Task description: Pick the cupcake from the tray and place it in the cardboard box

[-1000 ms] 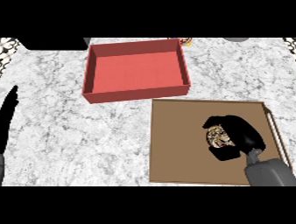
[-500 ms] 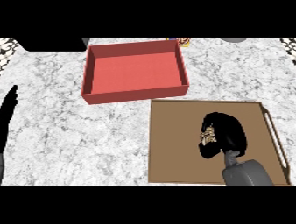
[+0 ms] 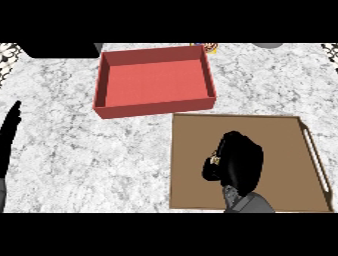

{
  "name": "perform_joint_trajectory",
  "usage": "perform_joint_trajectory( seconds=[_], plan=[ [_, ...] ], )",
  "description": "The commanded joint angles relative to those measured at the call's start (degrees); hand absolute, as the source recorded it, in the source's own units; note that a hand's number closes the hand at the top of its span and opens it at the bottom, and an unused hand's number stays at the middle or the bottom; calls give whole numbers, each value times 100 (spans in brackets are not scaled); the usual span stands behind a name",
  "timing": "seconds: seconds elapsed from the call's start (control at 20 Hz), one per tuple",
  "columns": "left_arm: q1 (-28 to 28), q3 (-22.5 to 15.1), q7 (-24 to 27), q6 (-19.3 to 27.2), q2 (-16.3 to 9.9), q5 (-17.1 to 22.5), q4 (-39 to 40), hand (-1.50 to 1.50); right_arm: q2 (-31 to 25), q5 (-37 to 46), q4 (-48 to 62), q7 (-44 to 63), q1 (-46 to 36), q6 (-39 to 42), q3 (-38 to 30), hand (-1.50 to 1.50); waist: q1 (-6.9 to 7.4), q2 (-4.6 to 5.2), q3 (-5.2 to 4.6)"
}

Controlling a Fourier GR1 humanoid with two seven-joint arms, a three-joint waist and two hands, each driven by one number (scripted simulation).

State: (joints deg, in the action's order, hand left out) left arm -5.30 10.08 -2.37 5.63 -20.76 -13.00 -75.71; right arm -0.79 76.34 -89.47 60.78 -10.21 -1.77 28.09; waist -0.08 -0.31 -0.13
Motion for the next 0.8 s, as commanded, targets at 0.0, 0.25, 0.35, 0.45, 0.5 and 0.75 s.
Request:
perform_joint_trajectory(
  seconds=[0.0, 0.25, 0.35, 0.45, 0.5, 0.75],
  plan=[
    [121, 11, 8, -19, -19, -10, -175, 0, 75, 695, -602, 1237, -670, 503, 323, 150, 41, -3, 6],
    [-5, -6, 38, 41, 68, -100, 39, 0, 76, 1229, -1006, 972, -1351, 871, 826, 150, 30, 20, 8],
    [-217, -3, -195, 22, 94, -97, -40, 0, 76, 1136, -756, 679, -1656, 729, 578, 150, 30, 28, 11],
    [-170, -59, -348, -108, 78, -74, -206, 0, 76, 450, -146, 1115, -2584, 713, 657, 150, 114, 37, 11],
    [150, -65, 44, -43, 161, -86, -230, 0, 76, 193, 180, 1006, -2863, 530, 499, 150, 156, 42, 10],
    [-405, -83, -367, -24, 102, -185, -149, 0, 76, -480, 1002, 573, -3721, -419, -239, 150, 189, 75, 12]
  ],
)
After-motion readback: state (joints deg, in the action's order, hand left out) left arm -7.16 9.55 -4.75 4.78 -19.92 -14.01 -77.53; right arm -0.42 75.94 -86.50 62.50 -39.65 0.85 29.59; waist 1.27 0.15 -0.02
